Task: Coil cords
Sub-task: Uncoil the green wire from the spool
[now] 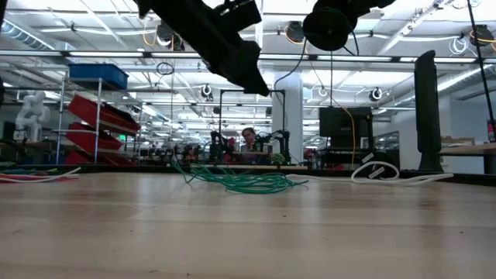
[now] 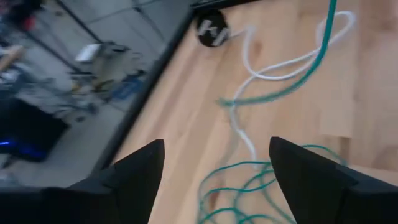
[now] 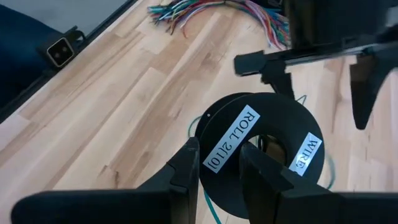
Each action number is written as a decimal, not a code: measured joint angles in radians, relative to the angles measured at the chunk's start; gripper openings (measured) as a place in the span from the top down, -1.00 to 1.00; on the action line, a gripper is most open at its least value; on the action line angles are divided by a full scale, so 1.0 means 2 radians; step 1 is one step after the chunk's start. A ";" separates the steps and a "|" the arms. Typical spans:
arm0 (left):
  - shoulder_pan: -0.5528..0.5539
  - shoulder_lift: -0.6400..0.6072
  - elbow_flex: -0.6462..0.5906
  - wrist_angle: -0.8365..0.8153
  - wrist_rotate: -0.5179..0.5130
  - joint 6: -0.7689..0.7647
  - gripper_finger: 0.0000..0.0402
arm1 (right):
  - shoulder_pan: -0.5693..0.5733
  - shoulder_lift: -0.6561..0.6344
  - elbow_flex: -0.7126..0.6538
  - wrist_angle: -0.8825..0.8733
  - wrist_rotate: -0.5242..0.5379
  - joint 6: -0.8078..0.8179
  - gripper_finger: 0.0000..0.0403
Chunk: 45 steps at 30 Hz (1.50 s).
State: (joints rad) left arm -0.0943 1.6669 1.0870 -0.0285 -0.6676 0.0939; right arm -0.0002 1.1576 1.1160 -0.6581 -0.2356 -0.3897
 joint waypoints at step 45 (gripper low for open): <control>-0.013 0.024 0.001 0.234 0.061 0.104 0.98 | 0.001 0.001 -0.011 0.030 -0.052 0.045 0.61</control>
State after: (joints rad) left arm -0.1211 1.7149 1.0882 0.4394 -0.5462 0.3010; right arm 0.0022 1.1601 1.0934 -0.5980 -0.3400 -0.3003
